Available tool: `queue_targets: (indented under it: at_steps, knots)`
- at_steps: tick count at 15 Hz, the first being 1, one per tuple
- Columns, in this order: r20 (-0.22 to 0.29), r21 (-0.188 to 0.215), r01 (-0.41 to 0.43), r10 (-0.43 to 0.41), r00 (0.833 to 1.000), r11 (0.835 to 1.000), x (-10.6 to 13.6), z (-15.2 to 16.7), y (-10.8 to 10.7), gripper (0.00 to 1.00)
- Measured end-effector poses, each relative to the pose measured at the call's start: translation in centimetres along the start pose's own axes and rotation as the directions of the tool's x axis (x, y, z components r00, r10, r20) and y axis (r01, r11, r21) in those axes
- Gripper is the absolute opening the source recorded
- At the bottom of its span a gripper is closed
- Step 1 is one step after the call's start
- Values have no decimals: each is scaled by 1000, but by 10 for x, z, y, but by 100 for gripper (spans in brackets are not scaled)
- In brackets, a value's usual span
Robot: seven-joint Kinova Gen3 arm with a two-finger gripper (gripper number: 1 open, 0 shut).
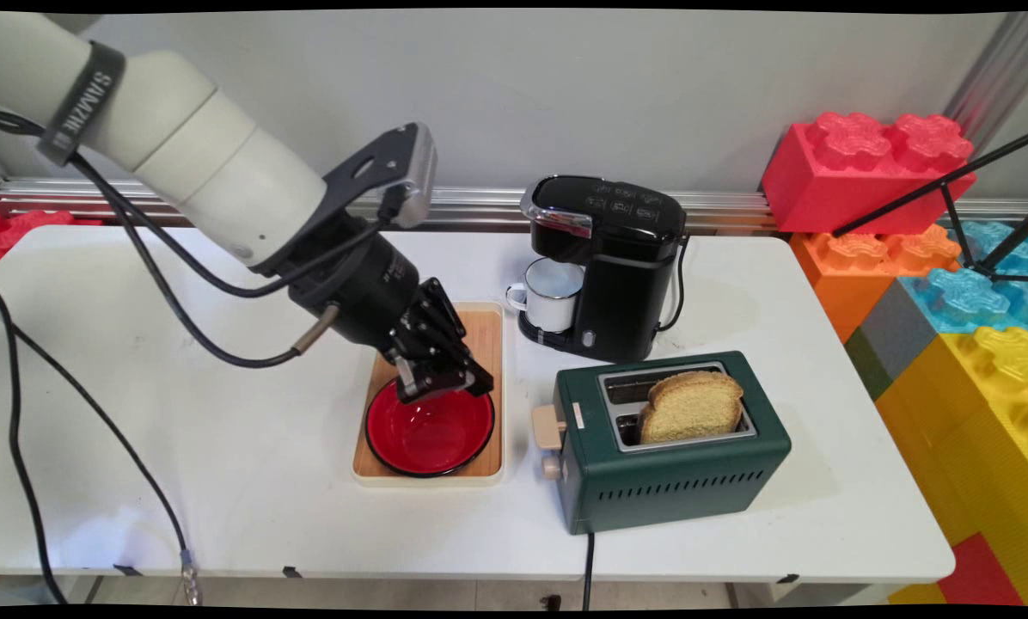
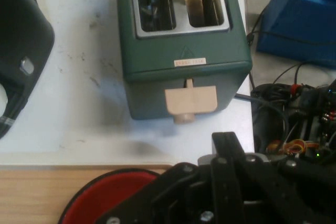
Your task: Press the toaster switch
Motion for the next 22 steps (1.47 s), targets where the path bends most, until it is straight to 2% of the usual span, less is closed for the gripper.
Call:
queue_targets:
  at_steps: [13, 22]
  knots:
    - [46, 31, 3, -5, 999, 1000, 18, 47, -2, 0]
    - [31, 27, -3, 2, 1000, 1000, 14, 72, -6, 0]
